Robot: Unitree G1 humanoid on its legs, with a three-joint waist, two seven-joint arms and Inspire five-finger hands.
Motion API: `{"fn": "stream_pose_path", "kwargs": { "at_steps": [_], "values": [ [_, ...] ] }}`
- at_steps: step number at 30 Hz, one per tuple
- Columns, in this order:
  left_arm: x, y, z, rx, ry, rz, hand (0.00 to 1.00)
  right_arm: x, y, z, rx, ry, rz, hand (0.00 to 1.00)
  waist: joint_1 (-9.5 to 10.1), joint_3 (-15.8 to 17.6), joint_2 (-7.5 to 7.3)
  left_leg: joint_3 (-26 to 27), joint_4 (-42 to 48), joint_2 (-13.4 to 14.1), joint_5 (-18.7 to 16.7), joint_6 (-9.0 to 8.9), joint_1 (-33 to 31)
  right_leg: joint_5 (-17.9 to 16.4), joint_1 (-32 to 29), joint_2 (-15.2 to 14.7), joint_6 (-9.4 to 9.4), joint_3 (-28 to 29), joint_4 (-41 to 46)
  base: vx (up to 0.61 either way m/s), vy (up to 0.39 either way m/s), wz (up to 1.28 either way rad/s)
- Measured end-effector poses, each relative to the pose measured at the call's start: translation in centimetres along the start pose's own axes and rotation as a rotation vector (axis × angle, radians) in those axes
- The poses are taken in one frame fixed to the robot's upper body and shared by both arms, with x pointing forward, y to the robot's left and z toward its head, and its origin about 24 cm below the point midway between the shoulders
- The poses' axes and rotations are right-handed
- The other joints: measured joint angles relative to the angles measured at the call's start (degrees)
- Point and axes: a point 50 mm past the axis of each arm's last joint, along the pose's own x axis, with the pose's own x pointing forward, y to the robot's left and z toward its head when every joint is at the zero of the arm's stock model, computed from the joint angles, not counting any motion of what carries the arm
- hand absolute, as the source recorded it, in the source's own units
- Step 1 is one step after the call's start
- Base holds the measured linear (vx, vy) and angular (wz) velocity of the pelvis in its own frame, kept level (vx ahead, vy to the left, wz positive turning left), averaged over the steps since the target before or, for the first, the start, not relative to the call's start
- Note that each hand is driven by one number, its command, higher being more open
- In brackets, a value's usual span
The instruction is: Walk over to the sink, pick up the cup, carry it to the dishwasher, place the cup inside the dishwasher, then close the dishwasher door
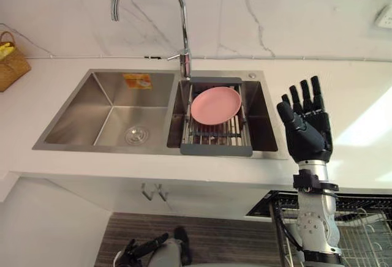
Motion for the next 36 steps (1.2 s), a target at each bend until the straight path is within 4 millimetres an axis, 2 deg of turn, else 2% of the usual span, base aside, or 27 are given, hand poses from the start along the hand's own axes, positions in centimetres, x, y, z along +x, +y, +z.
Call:
{"fn": "stream_pose_path", "kwargs": {
  "at_steps": [1,2,3,4,5,6,7,8,9,10,11,12,13,15,17,18,20,21,22,24,27,28,36],
  "values": [
    [0.0,-0.1,-0.1,0.0,0.007,-0.002,1.0,0.0,0.0,0.0,0.001,0.0,-0.008,1.0,0.26,0.2,-0.31,0.5,-2.1,-0.9,0.2,-0.18,1.2,-0.4,-0.1,-0.4,-0.48,0.3,0.0,0.01,0.108,-0.1],
    [0.0,0.3,-0.2,0.017,0.02,0.007,1.0,0.0,0.1,-0.1,0.008,-0.001,-0.012,1.0,0.04,0.4,-1.46,2.0,-7.1,-3.8,0.8,0.58,3.7,-1.0,-0.7,-2.7,-1.37,0.8,0.2,0.03,0.107,-0.15],
    [0.0,0.4,-0.3,0.017,0.023,0.008,1.0,0.0,0.1,0.0,0.008,-0.005,-0.015,1.0,-0.16,0.4,-1.25,1.9,-6.8,-3.9,1.1,0.82,3.6,-1.3,-0.9,-3.0,-1.03,0.8,0.7,0.05,0.106,-0.09],
    [0.0,0.4,-0.6,0.013,0.031,0.009,1.0,-0.1,0.0,0.0,0.01,-0.007,-0.025,1.0,-0.68,0.3,-0.78,1.6,-7.3,-4.2,3.0,2.25,3.9,-1.9,-1.0,-3.3,-1.44,0.8,1.9,0.1,0.094,0.01],
    [0.0,0.4,-0.6,0.027,0.035,0.008,1.0,-0.4,-0.2,-0.1,0.014,-0.007,-0.045,1.0,-1.2,0.1,-1.39,1.5,-8.3,-5.5,2.5,2.75,4.7,-2.3,-1.0,-4.2,-2.61,0.4,3.3,0.11,0.081,0.08],
    [0.0,0.5,-0.4,0.044,0.033,0.013,1.0,-0.5,-0.3,0.0,0.01,-0.011,-0.048,1.0,-1.69,0.1,-1.39,1.3,-8.6,-5.9,2.3,2.99,4.8,-1.7,-1.5,-4.5,-2.46,0.4,5.0,0.14,0.116,0.22],
    [0.1,0.4,-0.3,0.066,0.035,0.011,1.0,-0.7,-0.5,0.0,0.006,-0.009,-0.057,1.0,-2.77,0.1,-1.12,0.4,-8.6,-5.8,2.1,3.23,4.8,-0.7,-4.2,-5.1,-3.15,0.8,11.4,0.13,0.114,0.27],
    [0.1,0.6,0.0,0.082,0.033,0.012,1.0,-0.9,-0.7,0.0,0.006,-0.011,-0.069,1.0,-2.95,0.2,-1.16,-0.1,-8.6,-5.6,1.7,3.42,5.3,0.6,-7.9,-6.0,-5.08,1.6,19.1,0.13,0.125,0.24],
    [0.2,0.7,0.1,0.085,0.033,0.014,1.0,-0.9,-0.7,0.0,0.006,-0.013,-0.072,1.0,-2.95,0.3,-1.21,-0.3,-8.6,-5.5,1.2,3.6,5.8,1.8,-9.5,-6.5,-5.75,2.3,23.1,0.15,0.112,0.15],
    [0.2,0.8,0.3,0.091,0.029,0.015,1.0,-0.9,-0.7,0.1,0.005,-0.015,-0.072,1.0,-2.97,0.9,-1.94,-0.8,-8.7,-5.5,0.5,3.58,7.3,4.9,-11.7,-7.6,-5.61,3.4,29.3,0.15,0.07,0.12],
    [0.2,0.7,0.3,0.097,0.029,0.014,1.0,-0.9,-0.7,0.1,0.005,-0.014,-0.072,1.0,-2.95,1.1,-2.21,-1.2,-8.9,-5.4,0.1,3.75,8.2,6.7,-12.5,-7.9,-5.58,4.0,31.9,0.19,0.071,0.19],
    [0.2,0.7,0.4,0.109,0.026,0.011,1.0,-1.0,-0.6,0.0,0.006,-0.009,-0.069,1.0,-2.87,1.3,-2.14,-1.7,-9.2,-5.3,-0.5,3.56,9.5,5.5,-14.2,-8.1,-5.29,5.4,35.8,0.19,0.057,0.16],
    [0.2,0.6,0.5,0.117,0.026,0.007,1.0,-1.0,-0.4,-0.2,0.012,-0.001,-0.059,1.0,-2.84,1.3,-2.15,-2.0,-9.5,-5.1,-1.0,3.24,10.7,2.8,-15.9,-7.9,-4.79,5.7,37.1,0.18,0.056,0.12],
    [0.3,0.5,0.6,0.126,0.027,0.003,1.0,-1.0,0.0,-0.6,0.022,0.013,-0.045,1.0,-2.87,1.2,-2.03,-2.4,-9.6,-4.9,-1.8,2.94,11.3,0.6,-18.4,-7.1,-3.85,5.8,33.5,0.18,0.023,0.14],
    [0.3,0.4,0.9,0.136,0.025,-0.004,1.0,-1.2,-0.1,-0.7,0.015,0.021,-0.051,1.0,-2.88,1.2,-2.1,-3.2,-9.7,-4.8,-2.0,2.59,11.4,0.5,-19.7,-4.7,-3.16,7.5,24.4,0.12,-0.029,0.27],
    [0.3,0.4,1.0,0.157,0.027,-0.006,1.0,-1.6,-0.3,-0.7,0.002,0.03,-0.06,1.0,-2.88,1.0,-2.42,-3.9,-9.4,-5.0,-2.1,2.4,11.4,1.9,-20.1,-3.6,-2.34,8.4,18.5,0.15,-0.098,0.36],
    [0.3,0.6,0.9,0.188,0.034,-0.004,1.0,-2.1,-0.6,-0.8,-0.007,0.043,-0.078,1.0,-2.81,0.7,-3.02,-4.9,-9.4,-6.0,-2.3,2.01,12.3,8.4,-19.6,-3.3,-2.5,8.2,12.7,0.18,-0.148,0.27],
    [0.2,0.8,0.5,0.195,0.046,0.002,1.0,-2.2,-0.7,-0.9,-0.007,0.046,-0.084,1.0,-2.66,0.3,-3.07,-5.0,-9.3,-6.6,-2.8,1.34,13.1,10.0,-18.1,-3.4,-0.61,8.2,10.0,0.14,-0.151,-0.02],
    [0.1,0.8,-0.2,0.189,0.06,0.001,1.0,-2.2,-0.8,-0.8,-0.008,0.045,-0.087,1.0,-2.65,-0.3,-1.92,-4.9,-9.4,-5.8,-3.1,0.84,13.2,10.3,-16.8,-2.3,-0.05,8.4,7.0,0.13,-0.142,-0.1],
    [-0.1,0.9,-0.6,0.185,0.067,0.002,1.0,-2.3,-0.9,-0.7,-0.011,0.041,-0.093,1.0,-2.75,-0.6,-1.34,-4.6,-10.0,-4.8,-3.0,0.13,13.6,10.7,-16.0,-0.8,-0.24,8.3,4.9,0.11,-0.106,-0.17],
    [-0.1,1.0,-0.8,0.215,0.062,-0.012,1.0,-2.3,-1.5,0.0,-0.025,0.013,-0.114,1.0,-2.78,-0.7,-1.35,-4.2,-12.7,-3.8,-2.2,-1.03,16.4,10.6,-13.9,1.0,-0.88,8.4,2.9,0.09,-0.087,-0.12],
    [-0.2,1.1,-1.1,0.248,0.066,-0.017,1.0,-2.4,-1.5,0.5,-0.044,0.004,-0.043,1.0,-2.92,-2.2,-1.24,-3.6,-12.9,-3.3,-2.8,-1.28,17.8,10.9,-11.4,1.9,-1.19,8.7,0.9,0.0,0.0,0.0],
    [-0.3,1.1,-1.5,0.239,0.088,-0.018,1.0,-2.3,-1.4,0.5,-0.05,0.012,-0.034,1.0,-2.76,-3.5,-1.17,-4.9,-12.9,-3.2,-2.8,-1.3,16.5,11.5,-11.4,1.9,-1.1,7.0,-1.2,0.0,0.002,0.09]
  ]
}}
